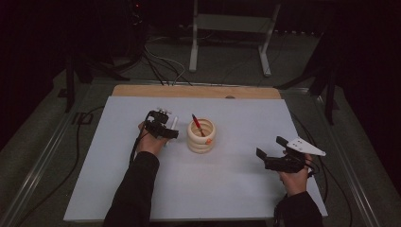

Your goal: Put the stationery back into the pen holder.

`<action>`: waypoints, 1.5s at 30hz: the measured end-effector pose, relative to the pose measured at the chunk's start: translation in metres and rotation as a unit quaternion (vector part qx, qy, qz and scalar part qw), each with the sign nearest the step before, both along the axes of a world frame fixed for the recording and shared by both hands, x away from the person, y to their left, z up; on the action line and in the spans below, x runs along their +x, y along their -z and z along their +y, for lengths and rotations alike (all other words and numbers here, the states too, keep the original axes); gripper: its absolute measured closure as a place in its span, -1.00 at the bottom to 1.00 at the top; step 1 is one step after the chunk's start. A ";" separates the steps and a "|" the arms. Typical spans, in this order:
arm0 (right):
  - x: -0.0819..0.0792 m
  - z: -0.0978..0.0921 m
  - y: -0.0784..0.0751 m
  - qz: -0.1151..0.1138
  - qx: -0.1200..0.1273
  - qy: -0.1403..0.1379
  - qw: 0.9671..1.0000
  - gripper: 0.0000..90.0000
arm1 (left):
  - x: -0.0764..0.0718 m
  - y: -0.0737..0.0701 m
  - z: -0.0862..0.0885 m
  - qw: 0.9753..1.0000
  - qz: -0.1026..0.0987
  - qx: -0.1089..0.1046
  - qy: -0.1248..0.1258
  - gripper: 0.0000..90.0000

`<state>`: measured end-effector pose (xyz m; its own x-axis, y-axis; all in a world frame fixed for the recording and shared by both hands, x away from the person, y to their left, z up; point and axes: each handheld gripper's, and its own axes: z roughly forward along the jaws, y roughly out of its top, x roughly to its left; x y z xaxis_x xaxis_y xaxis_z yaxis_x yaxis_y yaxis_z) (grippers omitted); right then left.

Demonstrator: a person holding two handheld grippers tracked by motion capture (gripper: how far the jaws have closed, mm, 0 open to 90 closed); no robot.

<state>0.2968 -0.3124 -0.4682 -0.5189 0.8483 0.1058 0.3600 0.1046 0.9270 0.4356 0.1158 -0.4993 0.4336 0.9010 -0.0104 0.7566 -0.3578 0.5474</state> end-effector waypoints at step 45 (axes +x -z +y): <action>0.001 -0.001 0.001 0.004 0.001 -0.003 1.000 -1.00 | 0.003 -0.014 -0.001 0.999 -0.004 -0.029 0.022 0.77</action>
